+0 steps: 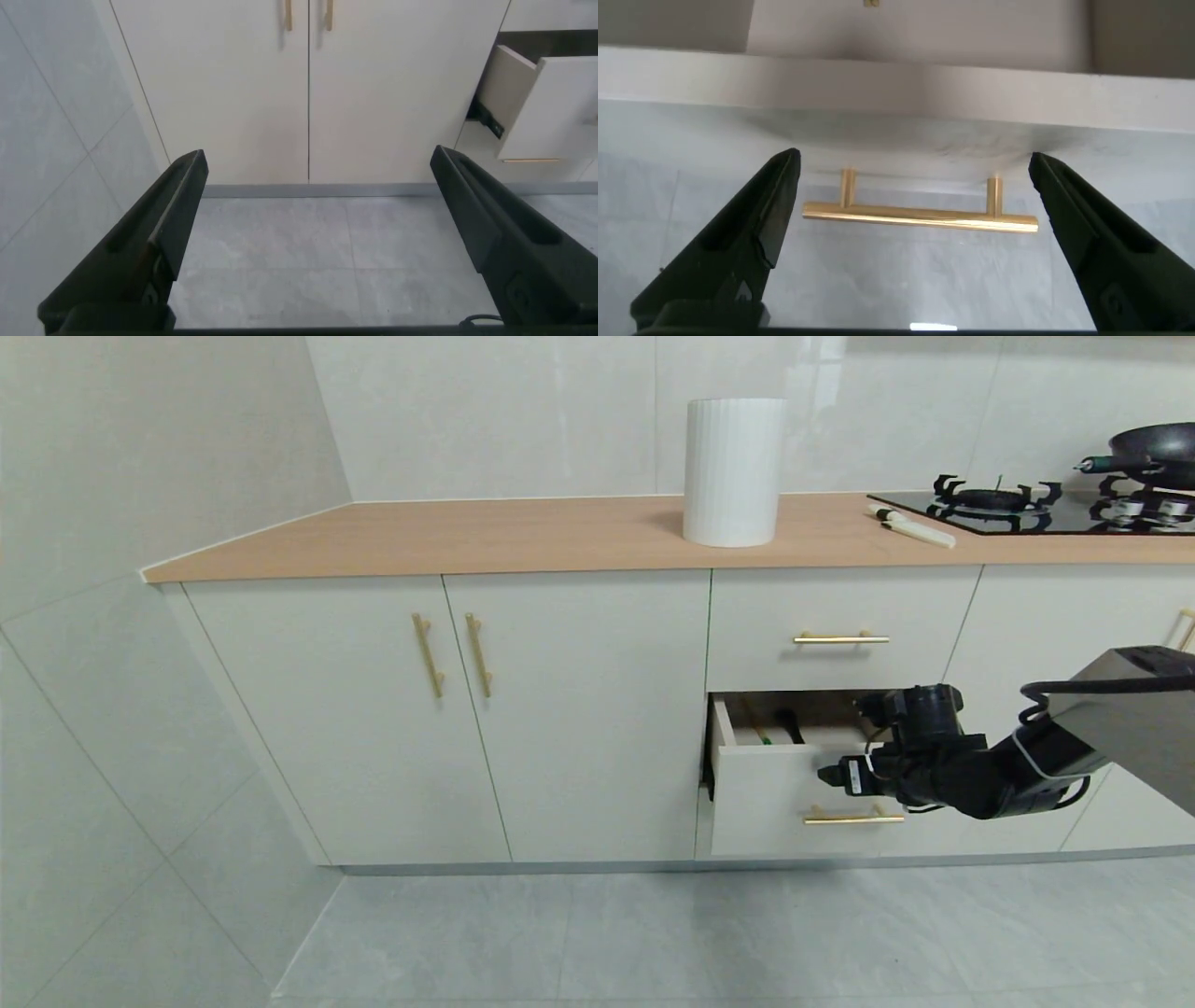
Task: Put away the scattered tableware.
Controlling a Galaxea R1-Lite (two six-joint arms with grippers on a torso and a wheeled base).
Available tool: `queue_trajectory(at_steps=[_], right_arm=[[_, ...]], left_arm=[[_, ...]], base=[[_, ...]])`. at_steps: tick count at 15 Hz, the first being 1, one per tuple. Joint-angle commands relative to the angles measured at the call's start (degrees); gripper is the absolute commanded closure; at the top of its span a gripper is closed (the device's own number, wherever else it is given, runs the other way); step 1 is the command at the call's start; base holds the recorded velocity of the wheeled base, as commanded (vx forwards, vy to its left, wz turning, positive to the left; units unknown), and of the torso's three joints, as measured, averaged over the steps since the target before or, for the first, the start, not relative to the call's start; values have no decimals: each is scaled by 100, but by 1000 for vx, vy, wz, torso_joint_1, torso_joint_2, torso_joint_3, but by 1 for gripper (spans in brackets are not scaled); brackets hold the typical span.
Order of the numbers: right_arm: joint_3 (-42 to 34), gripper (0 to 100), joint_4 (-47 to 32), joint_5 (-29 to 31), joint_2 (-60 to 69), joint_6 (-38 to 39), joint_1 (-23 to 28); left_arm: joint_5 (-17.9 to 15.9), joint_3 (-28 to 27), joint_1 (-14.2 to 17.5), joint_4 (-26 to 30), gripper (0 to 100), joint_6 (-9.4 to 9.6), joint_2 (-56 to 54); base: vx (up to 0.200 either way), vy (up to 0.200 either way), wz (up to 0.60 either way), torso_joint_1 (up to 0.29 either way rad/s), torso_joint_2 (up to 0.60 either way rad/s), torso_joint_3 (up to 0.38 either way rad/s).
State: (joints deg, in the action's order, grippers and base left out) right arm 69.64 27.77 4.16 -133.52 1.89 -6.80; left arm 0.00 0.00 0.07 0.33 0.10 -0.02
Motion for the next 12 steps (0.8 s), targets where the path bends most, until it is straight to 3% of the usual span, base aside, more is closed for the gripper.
queue_trajectory(at_steps=[1, 12], right_arm=[[374, 0, 18, 6, -306, -4, 12], [2449, 0, 27, 349, -1615, 40, 39]], left_arm=[[0, 0, 1, 2, 0, -1, 2], [0, 0, 1, 2, 0, -1, 2]], base=[[0, 0, 0, 0, 0, 0], [0, 0, 0, 0, 0, 0]])
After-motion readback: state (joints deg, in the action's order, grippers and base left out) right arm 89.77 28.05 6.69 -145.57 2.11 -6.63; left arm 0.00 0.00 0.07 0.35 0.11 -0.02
